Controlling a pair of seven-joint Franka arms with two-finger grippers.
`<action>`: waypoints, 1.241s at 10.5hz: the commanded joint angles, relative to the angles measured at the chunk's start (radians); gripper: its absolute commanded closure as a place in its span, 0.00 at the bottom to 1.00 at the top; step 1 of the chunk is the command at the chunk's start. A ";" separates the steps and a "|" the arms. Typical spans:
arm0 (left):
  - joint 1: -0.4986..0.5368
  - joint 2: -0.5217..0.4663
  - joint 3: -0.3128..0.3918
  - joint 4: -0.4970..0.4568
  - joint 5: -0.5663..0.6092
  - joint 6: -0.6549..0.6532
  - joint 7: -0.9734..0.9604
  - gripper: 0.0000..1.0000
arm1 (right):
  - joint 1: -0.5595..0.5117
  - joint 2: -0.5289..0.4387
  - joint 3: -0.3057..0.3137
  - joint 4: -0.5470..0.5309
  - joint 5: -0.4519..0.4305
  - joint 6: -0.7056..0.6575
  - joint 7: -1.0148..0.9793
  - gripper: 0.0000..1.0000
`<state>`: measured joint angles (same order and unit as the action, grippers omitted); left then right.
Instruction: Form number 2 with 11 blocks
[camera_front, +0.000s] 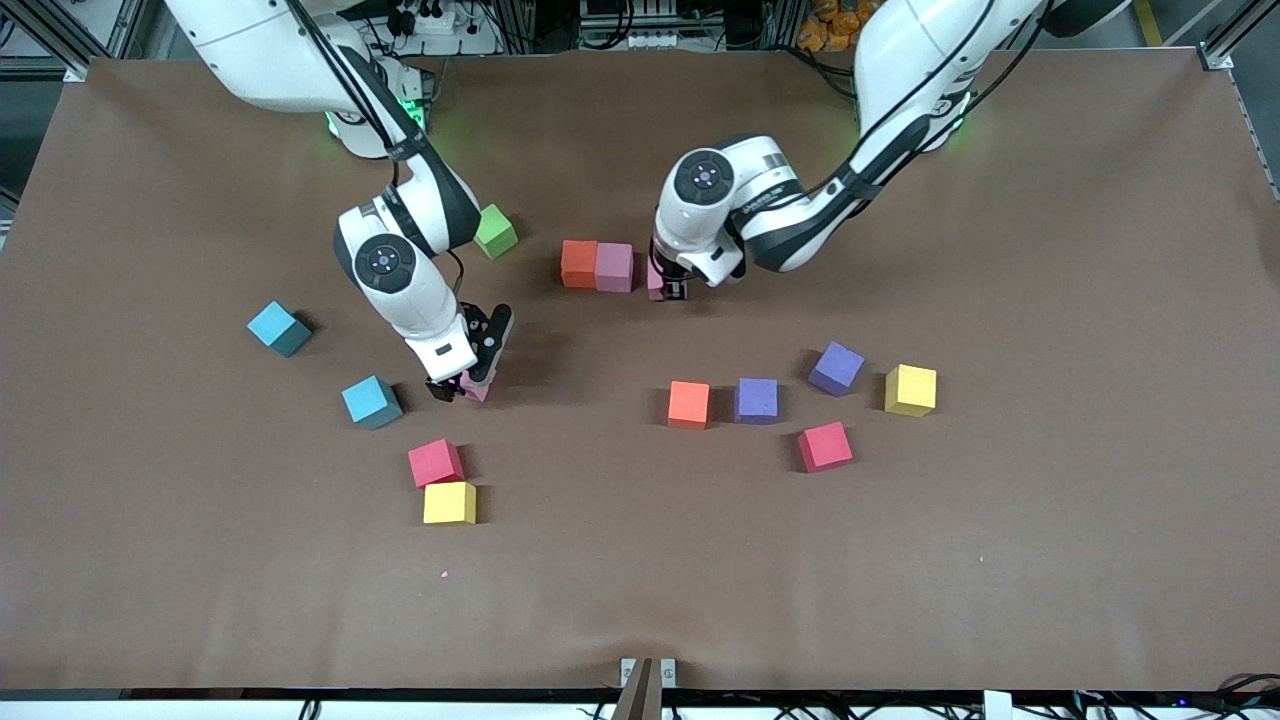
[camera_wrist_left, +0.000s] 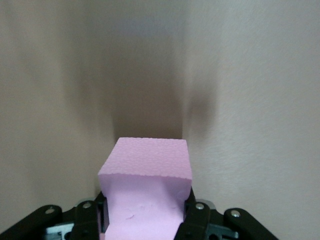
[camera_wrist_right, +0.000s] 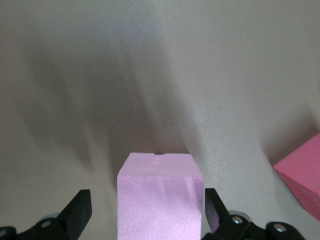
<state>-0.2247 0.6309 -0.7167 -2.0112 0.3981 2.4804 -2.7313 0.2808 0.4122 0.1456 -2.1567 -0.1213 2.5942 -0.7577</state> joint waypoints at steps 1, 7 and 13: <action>-0.058 0.026 0.042 0.014 0.105 0.038 -0.116 0.59 | -0.023 0.031 0.011 0.001 -0.017 0.043 -0.012 0.03; -0.058 0.026 0.042 0.025 0.104 0.038 -0.120 0.57 | -0.038 -0.049 0.015 0.023 -0.003 -0.070 0.006 0.71; -0.073 0.023 0.040 0.031 0.100 0.038 -0.163 0.57 | -0.003 -0.082 0.019 0.029 0.015 -0.103 0.467 0.72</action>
<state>-0.2722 0.6495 -0.6829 -1.9939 0.4514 2.5129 -2.7479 0.2638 0.3477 0.1537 -2.1222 -0.1135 2.5032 -0.4320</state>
